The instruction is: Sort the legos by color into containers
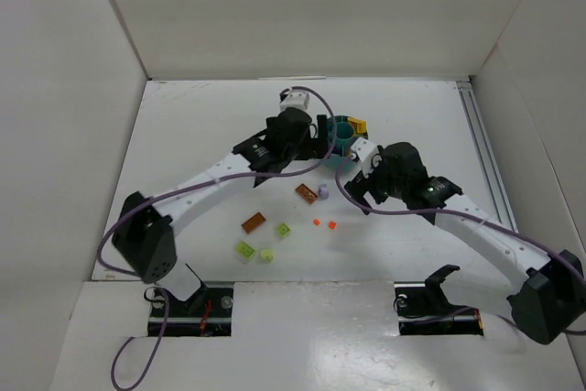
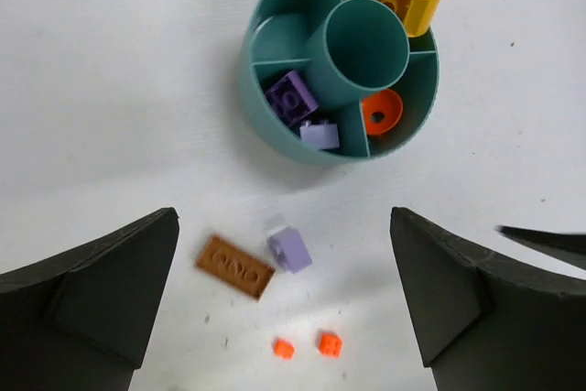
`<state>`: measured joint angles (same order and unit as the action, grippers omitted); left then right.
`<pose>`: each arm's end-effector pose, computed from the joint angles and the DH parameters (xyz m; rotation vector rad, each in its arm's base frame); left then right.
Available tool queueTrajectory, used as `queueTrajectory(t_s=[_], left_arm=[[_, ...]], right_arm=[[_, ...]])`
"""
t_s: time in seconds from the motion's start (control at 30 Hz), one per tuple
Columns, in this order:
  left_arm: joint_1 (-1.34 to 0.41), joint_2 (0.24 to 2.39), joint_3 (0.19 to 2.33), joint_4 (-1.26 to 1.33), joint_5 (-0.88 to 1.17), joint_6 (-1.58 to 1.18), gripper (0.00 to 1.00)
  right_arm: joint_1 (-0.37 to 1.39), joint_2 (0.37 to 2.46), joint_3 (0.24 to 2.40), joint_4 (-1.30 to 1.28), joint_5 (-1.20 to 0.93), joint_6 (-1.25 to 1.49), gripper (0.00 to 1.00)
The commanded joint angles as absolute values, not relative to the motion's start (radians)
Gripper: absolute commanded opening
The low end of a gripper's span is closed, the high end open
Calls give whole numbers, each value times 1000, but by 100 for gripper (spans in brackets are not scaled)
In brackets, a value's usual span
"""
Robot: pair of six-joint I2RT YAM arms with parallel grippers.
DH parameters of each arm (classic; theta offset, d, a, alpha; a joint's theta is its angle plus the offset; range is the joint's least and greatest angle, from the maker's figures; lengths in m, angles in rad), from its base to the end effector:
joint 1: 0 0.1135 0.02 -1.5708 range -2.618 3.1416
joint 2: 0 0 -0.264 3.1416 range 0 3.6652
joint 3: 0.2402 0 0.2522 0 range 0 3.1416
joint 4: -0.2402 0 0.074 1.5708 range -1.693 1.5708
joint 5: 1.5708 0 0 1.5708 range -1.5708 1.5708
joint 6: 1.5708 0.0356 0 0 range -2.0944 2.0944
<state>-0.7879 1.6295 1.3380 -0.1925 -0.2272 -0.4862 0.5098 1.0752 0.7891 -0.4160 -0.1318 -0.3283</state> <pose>0.2762 -0.2662 0.3135 0.1712 2.0813 -0.5575 0.1983 0.1162 0.2636 -0.9899 2.0511 0.2453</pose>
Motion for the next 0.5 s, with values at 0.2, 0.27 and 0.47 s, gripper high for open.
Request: queueTrajectory(t_s=[0.2, 0.27, 0.47], left_arm=[[-776, 1195, 967, -382, -434, -790, 99], [-776, 1120, 884, -414, -434, -836, 99], [-776, 951, 746, -495, -399, -974, 99]], right_arm=[[690, 1366, 845, -180, -88, -184, 96], [703, 1448, 863, -126, -87, -140, 95], [721, 1600, 922, -82, -46, -129, 92]])
